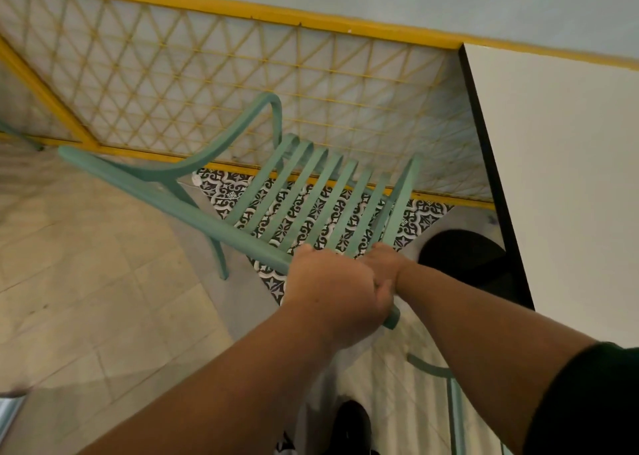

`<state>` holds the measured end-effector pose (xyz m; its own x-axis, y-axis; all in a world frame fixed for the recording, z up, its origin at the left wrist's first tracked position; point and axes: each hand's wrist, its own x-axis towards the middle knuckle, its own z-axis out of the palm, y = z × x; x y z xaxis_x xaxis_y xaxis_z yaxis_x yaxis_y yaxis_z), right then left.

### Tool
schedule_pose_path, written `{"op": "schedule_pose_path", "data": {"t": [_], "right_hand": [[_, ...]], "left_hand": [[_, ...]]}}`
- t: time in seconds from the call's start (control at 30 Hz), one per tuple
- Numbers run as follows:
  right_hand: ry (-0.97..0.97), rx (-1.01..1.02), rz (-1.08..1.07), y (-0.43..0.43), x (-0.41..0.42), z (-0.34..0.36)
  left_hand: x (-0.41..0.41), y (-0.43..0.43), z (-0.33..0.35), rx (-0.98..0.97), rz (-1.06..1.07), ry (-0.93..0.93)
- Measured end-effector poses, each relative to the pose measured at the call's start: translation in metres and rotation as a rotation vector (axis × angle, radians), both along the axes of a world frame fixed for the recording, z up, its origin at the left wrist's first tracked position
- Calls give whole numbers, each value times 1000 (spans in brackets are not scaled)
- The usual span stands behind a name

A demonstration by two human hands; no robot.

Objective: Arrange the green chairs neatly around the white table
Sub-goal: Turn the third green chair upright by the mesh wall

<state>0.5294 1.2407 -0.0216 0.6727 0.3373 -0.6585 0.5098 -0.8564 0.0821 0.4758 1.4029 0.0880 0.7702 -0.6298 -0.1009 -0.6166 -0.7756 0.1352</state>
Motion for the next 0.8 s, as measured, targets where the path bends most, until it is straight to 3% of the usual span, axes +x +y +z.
{"op": "schedule_pose_path", "data": {"t": [0.27,0.8], "right_hand": [[-71,91,-78,4,-10,-4],[-137,89,-187,77,-47,-17]], "left_hand": [[4,12,-8,-83,-76,-38],[18,100,-7,-24,-288,-91]]}}
